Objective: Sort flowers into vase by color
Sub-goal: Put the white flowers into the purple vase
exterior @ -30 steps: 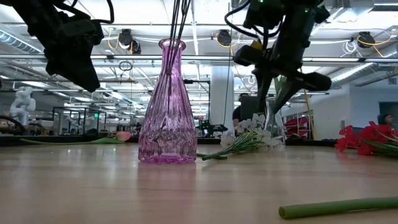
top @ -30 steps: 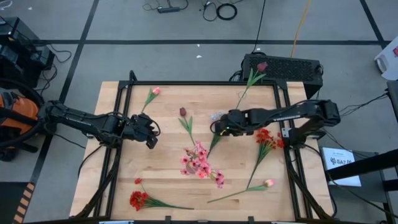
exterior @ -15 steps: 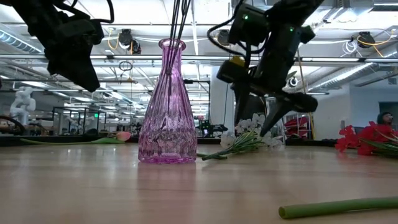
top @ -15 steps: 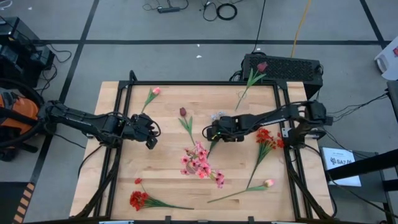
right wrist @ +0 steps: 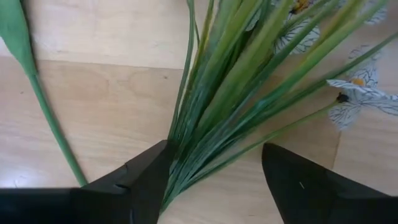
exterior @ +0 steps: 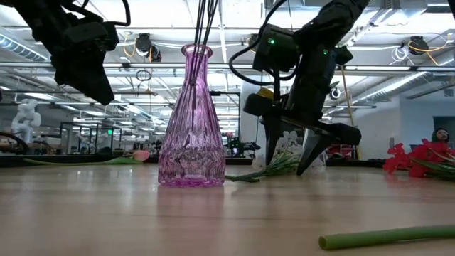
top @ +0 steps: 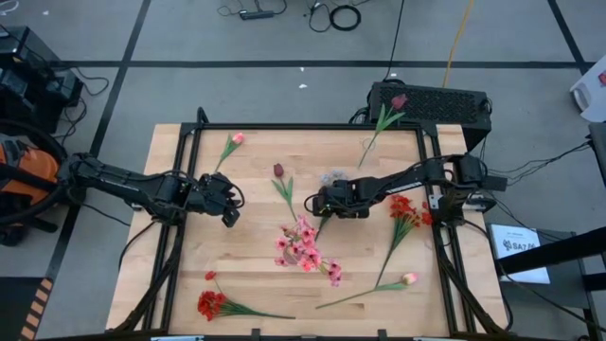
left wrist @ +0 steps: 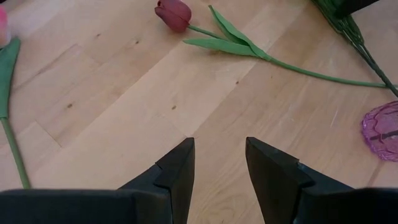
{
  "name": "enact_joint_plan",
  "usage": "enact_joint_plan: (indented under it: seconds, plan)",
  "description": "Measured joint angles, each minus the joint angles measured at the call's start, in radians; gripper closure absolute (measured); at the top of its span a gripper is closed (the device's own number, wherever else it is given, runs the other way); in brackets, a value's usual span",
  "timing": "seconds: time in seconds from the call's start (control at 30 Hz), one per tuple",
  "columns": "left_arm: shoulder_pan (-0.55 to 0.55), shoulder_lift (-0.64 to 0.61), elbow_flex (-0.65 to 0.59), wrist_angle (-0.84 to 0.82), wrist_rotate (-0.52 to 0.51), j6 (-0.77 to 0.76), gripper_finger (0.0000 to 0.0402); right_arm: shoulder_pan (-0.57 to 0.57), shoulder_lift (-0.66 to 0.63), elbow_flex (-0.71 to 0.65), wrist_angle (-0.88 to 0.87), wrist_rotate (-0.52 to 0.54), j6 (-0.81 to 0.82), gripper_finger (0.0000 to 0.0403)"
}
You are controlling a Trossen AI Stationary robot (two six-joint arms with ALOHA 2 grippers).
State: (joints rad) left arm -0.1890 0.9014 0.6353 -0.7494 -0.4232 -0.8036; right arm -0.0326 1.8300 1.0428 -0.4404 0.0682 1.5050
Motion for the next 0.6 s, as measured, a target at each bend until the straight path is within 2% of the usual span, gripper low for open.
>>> enact_joint_plan:
  seconds: [0.13, 0.3, 0.4, 0.47, 0.6]
  plan:
    - [0.0, 0.0, 0.0, 0.0, 0.0, 0.0, 0.0252, -0.014, 0.001, 0.0, -0.02, -0.007, -0.046, 0.0205]
    - [0.0, 0.0, 0.0, 0.0, 0.0, 0.0, 0.0252, -0.036, -0.003, -0.003, -0.021, -0.003, -0.095, 0.0321]
    - [0.0, 0.0, 0.0, 0.0, 0.0, -0.001, 0.0252, -0.053, -0.001, -0.003, -0.01, 0.004, -0.248, 0.0384]
    - [0.0, 0.0, 0.0, 0.0, 0.0, -0.001, 0.0252, -0.056, -0.005, -0.003, -0.014, -0.01, -0.32, 0.0389]
    - [0.0, 0.0, 0.0, 0.0, 0.0, -0.001, 0.0252, -0.056, -0.035, -0.008, 0.001, -0.054, -0.344, 0.0385]
